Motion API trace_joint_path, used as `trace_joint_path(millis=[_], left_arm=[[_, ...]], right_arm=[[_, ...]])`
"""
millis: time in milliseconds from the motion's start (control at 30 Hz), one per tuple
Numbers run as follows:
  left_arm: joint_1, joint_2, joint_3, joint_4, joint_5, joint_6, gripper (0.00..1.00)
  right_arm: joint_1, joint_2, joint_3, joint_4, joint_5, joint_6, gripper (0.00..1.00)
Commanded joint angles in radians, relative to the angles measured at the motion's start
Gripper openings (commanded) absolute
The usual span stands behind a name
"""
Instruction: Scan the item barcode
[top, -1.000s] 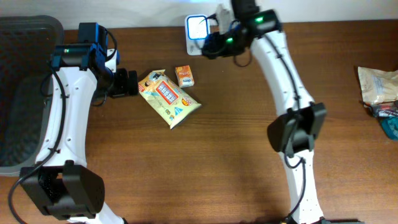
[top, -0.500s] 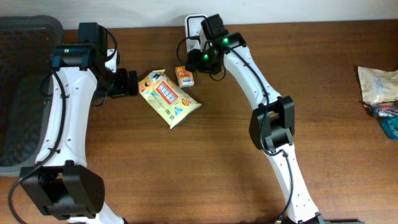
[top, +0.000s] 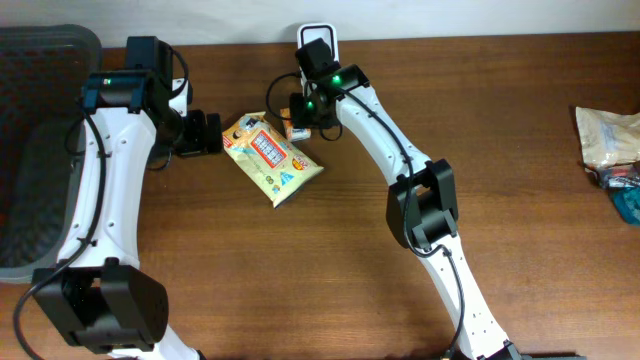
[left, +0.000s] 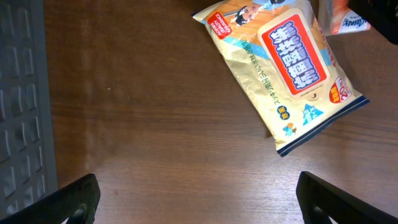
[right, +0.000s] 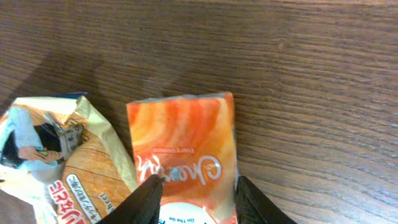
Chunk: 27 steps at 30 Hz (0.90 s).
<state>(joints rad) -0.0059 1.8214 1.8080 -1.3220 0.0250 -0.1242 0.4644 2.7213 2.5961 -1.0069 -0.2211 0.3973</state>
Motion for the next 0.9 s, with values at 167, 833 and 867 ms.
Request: trace_joint_path(millis=[167,833,867], left_arm=[[0.000,-0.017,-0.003,0.002,-0.003,0.002,0.99],[0.000,-0.017,-0.003,0.002,-0.004,0.002,0.99],[0.000,-0.017,-0.003,0.002,-0.003,0.002,0.99]], right_arm=[[0.006,0.044,-0.006,-0.098,0.097,0.005,0.14],[-0.124,-0.134,0.018,-0.461,0.154,-0.135,0.31],[-0.122,-0.134,0.019,-0.434,0.115,-0.135,0.47]])
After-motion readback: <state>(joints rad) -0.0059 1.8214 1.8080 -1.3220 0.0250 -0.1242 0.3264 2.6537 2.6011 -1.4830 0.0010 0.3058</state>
